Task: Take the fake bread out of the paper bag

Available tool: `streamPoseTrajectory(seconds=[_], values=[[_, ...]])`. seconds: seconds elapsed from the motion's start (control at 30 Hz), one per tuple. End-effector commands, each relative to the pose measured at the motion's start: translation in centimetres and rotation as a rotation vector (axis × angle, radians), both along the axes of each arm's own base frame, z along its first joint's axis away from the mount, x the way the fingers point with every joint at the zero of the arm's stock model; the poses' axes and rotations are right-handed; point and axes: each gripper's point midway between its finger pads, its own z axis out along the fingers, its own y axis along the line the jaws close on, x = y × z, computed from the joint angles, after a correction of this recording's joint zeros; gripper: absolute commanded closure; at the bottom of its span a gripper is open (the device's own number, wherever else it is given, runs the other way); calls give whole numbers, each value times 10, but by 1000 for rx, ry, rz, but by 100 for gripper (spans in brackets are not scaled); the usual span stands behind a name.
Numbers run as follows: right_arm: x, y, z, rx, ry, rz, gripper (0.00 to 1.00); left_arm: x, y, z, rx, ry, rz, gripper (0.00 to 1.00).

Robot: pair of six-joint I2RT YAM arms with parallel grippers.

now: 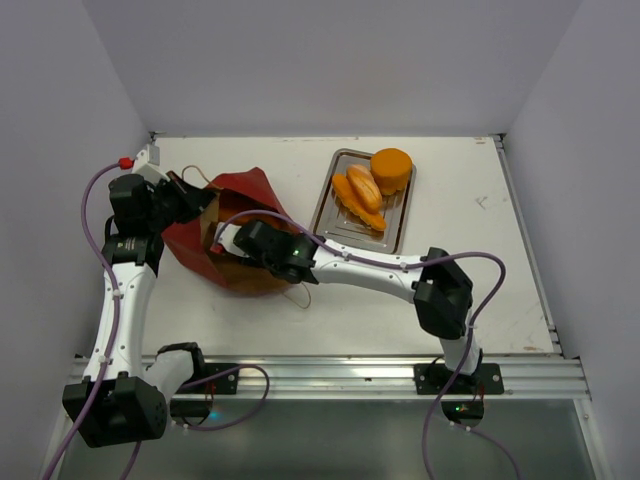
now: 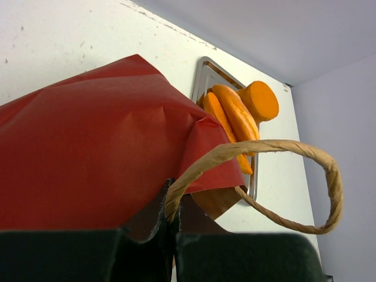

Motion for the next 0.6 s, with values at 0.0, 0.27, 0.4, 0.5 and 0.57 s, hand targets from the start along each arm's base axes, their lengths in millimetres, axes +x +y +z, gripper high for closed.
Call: streamPoseTrajectory(seconds=[0.0,0.27,0.4,0.5,0.57], values=[[4,9,8,62,-45,-45,53,0,-3,14,-20,-52,-17,100],[4,10,-6,29,-68,-84,56,-3,-5,18,-26,-61,-21,100],[6,7,-8,10,-85,-99,66,-3,-5,18,-28,-61,-24,100],[7,4,-10,2,-87,-104,80,-3,-5,18,-27,-61,-22,100],[6,3,-9,4,-87,-104,89,-4,-5,18,-25,-60,-23,100]])
